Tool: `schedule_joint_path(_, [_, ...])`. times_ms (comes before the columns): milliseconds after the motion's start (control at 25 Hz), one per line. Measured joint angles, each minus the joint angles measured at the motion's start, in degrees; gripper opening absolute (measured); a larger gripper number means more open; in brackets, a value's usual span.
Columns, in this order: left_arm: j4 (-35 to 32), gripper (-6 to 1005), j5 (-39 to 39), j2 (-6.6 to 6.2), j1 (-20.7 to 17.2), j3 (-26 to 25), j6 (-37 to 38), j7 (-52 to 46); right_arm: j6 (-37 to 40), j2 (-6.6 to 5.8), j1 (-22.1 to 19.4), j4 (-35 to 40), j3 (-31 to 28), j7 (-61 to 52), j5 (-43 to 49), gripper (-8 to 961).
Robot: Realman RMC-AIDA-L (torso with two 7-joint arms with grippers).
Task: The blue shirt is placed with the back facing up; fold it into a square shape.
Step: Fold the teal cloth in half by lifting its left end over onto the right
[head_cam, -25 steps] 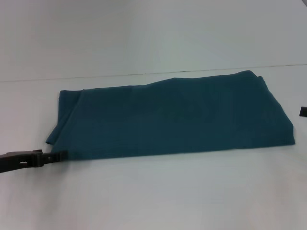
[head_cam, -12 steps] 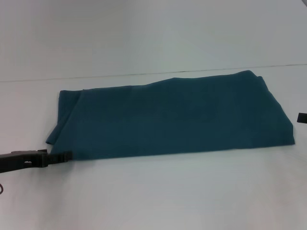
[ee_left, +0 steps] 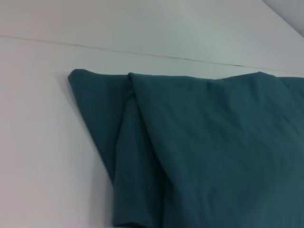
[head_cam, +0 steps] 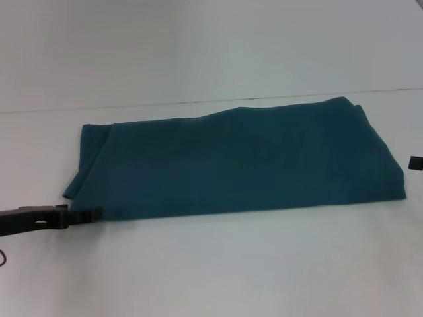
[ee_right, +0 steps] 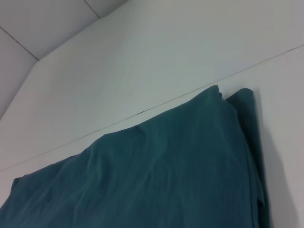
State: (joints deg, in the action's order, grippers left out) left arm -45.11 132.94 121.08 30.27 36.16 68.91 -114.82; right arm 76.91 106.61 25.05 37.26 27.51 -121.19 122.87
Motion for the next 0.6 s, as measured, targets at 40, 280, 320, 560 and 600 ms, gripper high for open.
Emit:
schedule_joint_path(40, [-0.1, 945, 0.1, -0.04, -0.1, 0.0, 0.1, -0.3, 0.0, 0.0, 0.0, 0.0, 0.0, 0.0, 0.0, 930])
schedule_joint_path(280, [-2.9, 945, 0.8, -0.34, -0.6, -0.1, 3.1, -3.3, 0.0, 0.0, -0.1, 0.1, 0.0, 0.1, 0.0, 924])
schedule_joint_path(320, [-3.2, 944, 0.8, -0.35, -0.7, -0.2, 3.3, -3.6, 0.0, 0.0, -0.1, 0.1, 0.0, 0.2, 0.0, 924])
schedule_joint_path(560, [-4.2, 944, 2.9, -0.48, -0.8, -0.5, 3.7, -6.4, 0.1, 0.0, -0.1, 0.0, 0.0, 1.0, -0.1, 924])
schedule_joint_path(600, [-4.4, 944, 3.3, -0.51, -0.8, -0.5, 3.8, -6.9, 0.1, 0.0, -0.1, 0.0, 0.0, 1.0, -0.2, 924])
